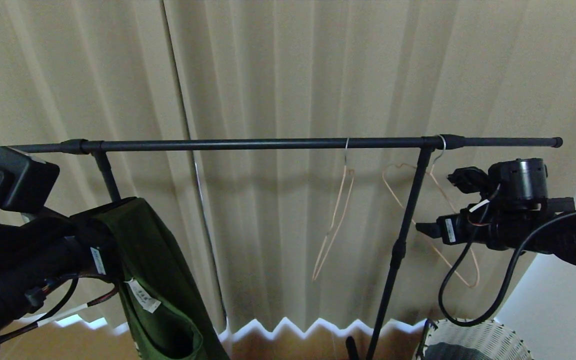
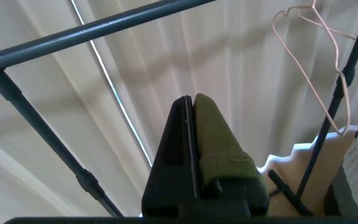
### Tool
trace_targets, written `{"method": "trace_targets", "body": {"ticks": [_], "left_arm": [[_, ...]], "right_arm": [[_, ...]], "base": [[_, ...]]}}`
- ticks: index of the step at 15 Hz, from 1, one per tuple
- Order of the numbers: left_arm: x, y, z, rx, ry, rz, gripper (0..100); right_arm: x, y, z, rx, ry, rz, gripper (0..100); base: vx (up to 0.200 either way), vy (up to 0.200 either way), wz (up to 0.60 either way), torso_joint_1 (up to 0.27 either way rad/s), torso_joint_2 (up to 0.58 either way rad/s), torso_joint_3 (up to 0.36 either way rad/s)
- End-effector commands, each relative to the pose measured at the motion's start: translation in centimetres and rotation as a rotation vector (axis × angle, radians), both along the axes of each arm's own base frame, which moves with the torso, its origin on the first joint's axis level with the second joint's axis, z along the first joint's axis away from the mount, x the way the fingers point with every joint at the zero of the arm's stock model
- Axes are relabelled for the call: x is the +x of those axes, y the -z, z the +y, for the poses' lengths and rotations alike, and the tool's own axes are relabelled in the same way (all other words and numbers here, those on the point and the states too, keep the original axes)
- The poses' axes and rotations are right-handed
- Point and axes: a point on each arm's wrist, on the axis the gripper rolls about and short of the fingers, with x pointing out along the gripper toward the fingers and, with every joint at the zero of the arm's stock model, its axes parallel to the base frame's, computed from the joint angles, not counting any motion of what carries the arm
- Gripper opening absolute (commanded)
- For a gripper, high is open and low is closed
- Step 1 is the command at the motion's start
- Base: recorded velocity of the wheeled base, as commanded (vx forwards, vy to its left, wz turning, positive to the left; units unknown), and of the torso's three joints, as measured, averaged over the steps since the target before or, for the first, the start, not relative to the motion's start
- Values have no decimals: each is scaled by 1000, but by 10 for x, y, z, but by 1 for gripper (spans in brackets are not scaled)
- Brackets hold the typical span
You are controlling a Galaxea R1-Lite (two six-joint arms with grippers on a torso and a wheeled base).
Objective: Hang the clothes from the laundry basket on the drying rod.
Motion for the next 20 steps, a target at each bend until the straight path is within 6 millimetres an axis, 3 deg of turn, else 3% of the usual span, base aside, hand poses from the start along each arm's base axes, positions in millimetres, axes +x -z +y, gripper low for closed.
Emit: {"method": "trace_targets", "body": {"ticks": [1,12,18,20], "left_arm": [[-1,0,0,0,0,0,0],[-3,-1,1,-2,-2,-9,0],[-3,-1,1,-2,-3,-9,0],[-3,0,2,1,-3,-6,0]], "right_arm": [[1,0,0,0,-1,-1,0],[-7,-16,-3,-27,75,-53,0],[-39,-42,-6,-2,91,-134,0],[-46,-43,-7,-3,93,-151,0]], "base": [[0,0,0,0,0,0],[0,0,0,0,0,0],[0,0,0,0,0,0],[0,0,0,0,0,0]]}}
